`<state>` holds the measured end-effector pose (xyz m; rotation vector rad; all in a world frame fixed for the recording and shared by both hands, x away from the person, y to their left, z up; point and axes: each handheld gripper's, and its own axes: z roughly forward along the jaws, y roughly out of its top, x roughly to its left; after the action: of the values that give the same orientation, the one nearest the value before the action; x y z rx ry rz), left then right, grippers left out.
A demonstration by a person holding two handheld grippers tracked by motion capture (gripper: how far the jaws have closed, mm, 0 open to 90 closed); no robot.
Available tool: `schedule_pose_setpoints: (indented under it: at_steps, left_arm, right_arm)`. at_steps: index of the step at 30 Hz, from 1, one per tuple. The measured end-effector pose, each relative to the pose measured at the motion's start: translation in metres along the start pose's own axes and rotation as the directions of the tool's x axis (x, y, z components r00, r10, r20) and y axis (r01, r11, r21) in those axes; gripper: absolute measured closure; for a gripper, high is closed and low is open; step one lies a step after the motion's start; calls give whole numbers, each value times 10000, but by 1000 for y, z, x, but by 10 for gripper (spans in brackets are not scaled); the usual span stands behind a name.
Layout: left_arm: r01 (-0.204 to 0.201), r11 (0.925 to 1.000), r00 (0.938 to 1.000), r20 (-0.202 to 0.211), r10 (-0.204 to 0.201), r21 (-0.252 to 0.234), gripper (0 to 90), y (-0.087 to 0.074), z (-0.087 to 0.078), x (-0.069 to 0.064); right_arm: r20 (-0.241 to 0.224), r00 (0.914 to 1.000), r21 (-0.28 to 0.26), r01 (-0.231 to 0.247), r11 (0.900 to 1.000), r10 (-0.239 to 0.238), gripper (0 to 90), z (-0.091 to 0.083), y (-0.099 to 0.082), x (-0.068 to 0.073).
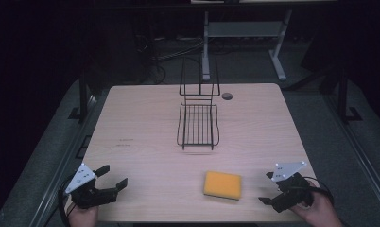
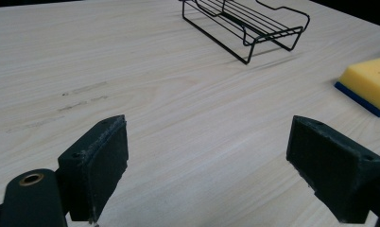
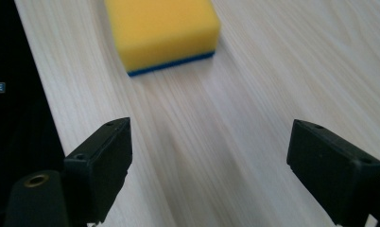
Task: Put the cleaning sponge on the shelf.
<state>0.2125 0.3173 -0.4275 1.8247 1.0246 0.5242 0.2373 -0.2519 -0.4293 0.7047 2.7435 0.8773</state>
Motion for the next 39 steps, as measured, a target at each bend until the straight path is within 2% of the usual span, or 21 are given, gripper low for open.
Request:
schedule_pose_setpoints:
  at_steps: [1, 4, 12, 19, 23, 28, 34, 39]
  left_arm:
    - [9, 10000, 10000, 7, -9, -11, 128, 0, -1, 0]
    - [3, 10000, 10000, -64, -3, -7, 128, 0, -1, 3]
    - [37, 10000, 10000, 23, -37, 1, 128, 0, -1, 2]
    - [-46, 10000, 10000, 53, 46, 15, 128, 0, -1, 0]
    - [-37, 10000, 10000, 30, 37, 20, 128, 0, -1, 0]
    - [-66, 10000, 10000, 12, 66, 13, 128, 0, -1, 0]
    - [-65, 10000, 10000, 29, 65, -19, 128, 0, -2, 0]
    - [-43, 10000, 10000, 45, 43, -45, 129, 0, -2, -1]
  right_arm:
    - [-114, 9998, 12, 187, 9998, -187, 146, 1, 7, 1]
    - [-228, 9991, 126, 370, 9992, -367, 146, 4, 15, 2]
    - [-600, 9960, 454, 688, 9966, -661, 141, 13, 31, 4]
    - [-1065, 9870, 543, 1268, 9904, -1205, 141, 24, 52, 8]
    - [-1188, 9840, 615, 1409, 9881, -1329, 141, 29, 59, 10]
    - [-1383, 9761, 788, 1798, 9805, -1678, 141, 36, 72, 11]
    - [-1525, 9732, 897, 1870, 9783, -1720, 141, 42, 79, 10]
    - [-1711, 9670, 1084, 2091, 9719, -1890, 141, 48, 88, 11]
